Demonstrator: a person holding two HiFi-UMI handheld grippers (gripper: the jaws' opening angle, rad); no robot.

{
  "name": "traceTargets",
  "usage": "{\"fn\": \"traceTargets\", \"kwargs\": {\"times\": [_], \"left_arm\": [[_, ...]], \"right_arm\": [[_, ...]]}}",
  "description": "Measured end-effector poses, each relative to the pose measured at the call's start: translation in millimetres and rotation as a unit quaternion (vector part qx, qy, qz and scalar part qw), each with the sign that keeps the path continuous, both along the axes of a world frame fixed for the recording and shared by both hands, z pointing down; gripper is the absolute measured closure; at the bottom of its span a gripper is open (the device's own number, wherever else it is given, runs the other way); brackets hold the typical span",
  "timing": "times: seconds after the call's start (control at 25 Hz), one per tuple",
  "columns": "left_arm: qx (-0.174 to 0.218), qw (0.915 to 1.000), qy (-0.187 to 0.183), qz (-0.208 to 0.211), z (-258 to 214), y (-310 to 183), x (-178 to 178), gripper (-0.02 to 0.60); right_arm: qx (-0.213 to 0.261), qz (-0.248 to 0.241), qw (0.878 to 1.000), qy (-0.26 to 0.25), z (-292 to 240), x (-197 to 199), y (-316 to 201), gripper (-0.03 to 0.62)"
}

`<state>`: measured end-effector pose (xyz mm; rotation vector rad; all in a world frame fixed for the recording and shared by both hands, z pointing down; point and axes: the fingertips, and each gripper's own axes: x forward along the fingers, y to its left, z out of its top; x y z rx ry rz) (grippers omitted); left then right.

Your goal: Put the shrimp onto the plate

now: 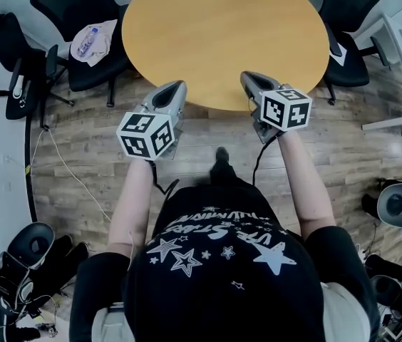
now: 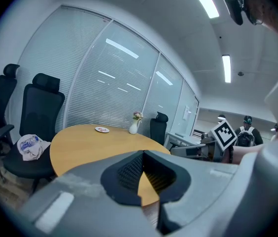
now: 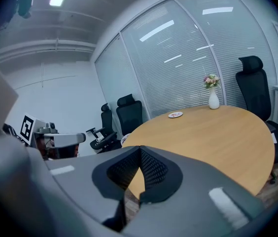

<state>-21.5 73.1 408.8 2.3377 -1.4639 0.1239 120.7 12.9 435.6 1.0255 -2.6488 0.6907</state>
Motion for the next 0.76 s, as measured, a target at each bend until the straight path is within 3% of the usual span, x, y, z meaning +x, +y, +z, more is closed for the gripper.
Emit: {"fn": "traceTargets", "kwargs": {"times": [0.28,0.76], "left_arm": [[-0.022,0.9995,0.022,0.008,3,33,-36,0.58],[-0.039,0.9989,0.024,0.011,18,83,-19,0.58]], "right_arm": [[-0.022,0.024,0.999,-0.003,-5,-32,39,0.594],[-0.035,0.039,0.999,-0.004,10,-5,91,0.595]]}}
